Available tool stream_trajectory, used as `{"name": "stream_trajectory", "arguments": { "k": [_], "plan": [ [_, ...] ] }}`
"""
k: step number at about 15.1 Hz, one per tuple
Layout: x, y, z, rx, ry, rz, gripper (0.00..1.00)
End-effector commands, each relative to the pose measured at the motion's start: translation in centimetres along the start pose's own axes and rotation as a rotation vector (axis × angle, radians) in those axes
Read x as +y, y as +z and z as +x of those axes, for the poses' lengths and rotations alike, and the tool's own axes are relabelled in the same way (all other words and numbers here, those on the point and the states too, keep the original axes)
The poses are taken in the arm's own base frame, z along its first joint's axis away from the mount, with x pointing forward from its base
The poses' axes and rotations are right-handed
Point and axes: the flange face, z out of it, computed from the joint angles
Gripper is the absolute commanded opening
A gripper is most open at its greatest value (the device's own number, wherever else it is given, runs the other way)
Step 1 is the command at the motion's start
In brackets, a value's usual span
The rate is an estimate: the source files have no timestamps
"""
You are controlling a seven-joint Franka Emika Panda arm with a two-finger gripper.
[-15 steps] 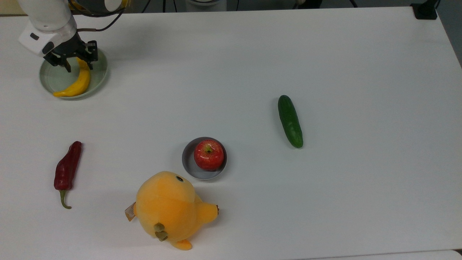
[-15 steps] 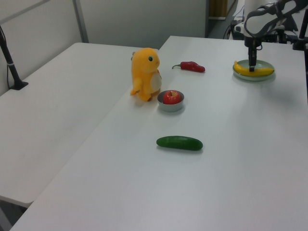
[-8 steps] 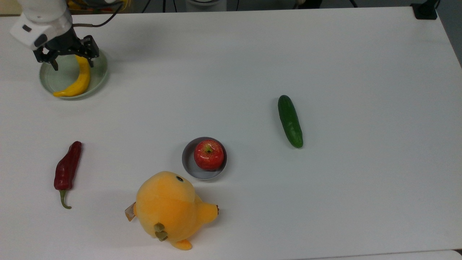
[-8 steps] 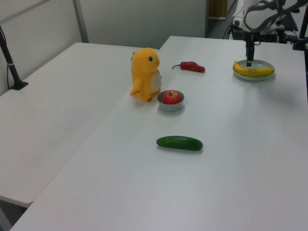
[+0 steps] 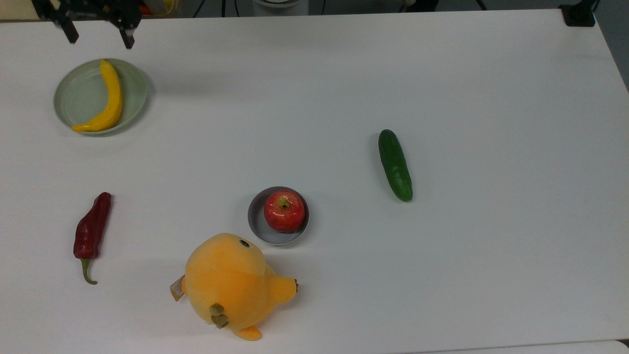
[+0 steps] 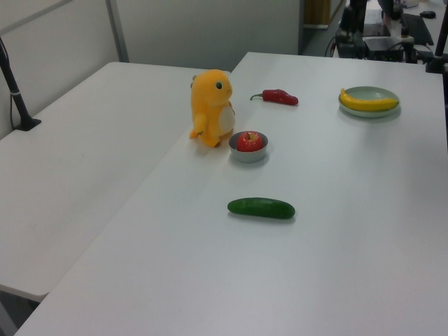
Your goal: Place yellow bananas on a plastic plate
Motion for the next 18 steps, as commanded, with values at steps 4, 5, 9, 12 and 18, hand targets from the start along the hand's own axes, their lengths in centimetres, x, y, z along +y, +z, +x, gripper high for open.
{"name": "stream_trajectory", "arguments": {
  "k": [4,5,9,12,18],
  "plan": [
    [-10.0,-8.5,-1.1,0.053,0.133,0.096,1.0],
    [-11.7,-8.9,-1.7,0.027,0.11,0.104,1.0],
    [-18.8,-9.5,-3.8,-0.065,0.014,0.114,1.0],
    [-22.4,-8.5,-4.7,-0.096,-0.046,0.113,1.0],
    [-24.4,-6.0,-5.1,-0.128,-0.2,0.114,1.0]
  ]
}}
